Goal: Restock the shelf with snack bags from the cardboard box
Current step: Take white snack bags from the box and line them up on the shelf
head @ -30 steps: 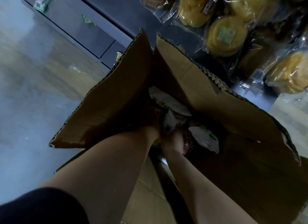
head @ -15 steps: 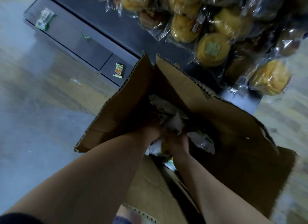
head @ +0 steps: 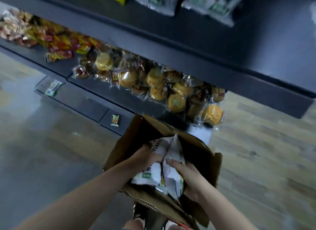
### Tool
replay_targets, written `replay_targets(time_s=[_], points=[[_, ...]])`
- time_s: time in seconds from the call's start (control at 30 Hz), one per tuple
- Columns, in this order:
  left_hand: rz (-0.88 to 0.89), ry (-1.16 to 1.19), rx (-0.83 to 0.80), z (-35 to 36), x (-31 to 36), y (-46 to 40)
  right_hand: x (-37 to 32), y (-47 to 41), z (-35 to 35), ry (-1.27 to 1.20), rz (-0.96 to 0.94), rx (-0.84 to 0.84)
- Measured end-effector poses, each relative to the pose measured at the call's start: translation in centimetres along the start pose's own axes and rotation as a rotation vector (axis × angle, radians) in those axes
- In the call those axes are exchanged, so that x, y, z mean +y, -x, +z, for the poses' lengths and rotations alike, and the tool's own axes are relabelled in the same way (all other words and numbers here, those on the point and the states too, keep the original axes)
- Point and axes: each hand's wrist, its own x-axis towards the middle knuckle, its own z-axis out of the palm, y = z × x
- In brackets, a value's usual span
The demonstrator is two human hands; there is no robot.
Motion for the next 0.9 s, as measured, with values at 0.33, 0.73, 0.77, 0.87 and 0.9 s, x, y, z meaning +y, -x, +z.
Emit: replay_targets(time_s=[0.33,0.73,0.77,0.87,0.9], points=[[0.405,-0.33,0.467,-6.4,4.8,11.4,-5.8,10.7,0.2,0.433,-0.483,0.214],[0.686,-0.266,0.802,-13.4,7.8,20.0,-11.7,19.6,3.8,0.732,-0.929,0.637],[0.713,-0.27,0.815,-14.0,8.3,20.2,-12.5,19.9,4.0,0.681,-0.95,0.633],[0.805,-0.238,0.841,-15.1,10.5,20.3,-15.2,20.5,3.9,0.548,-0.975,0.645],[0.83,-0.225,0.849,-15.4,11.5,20.3,-16.1,20.6,3.8,0.514,-0.984,0.652]])
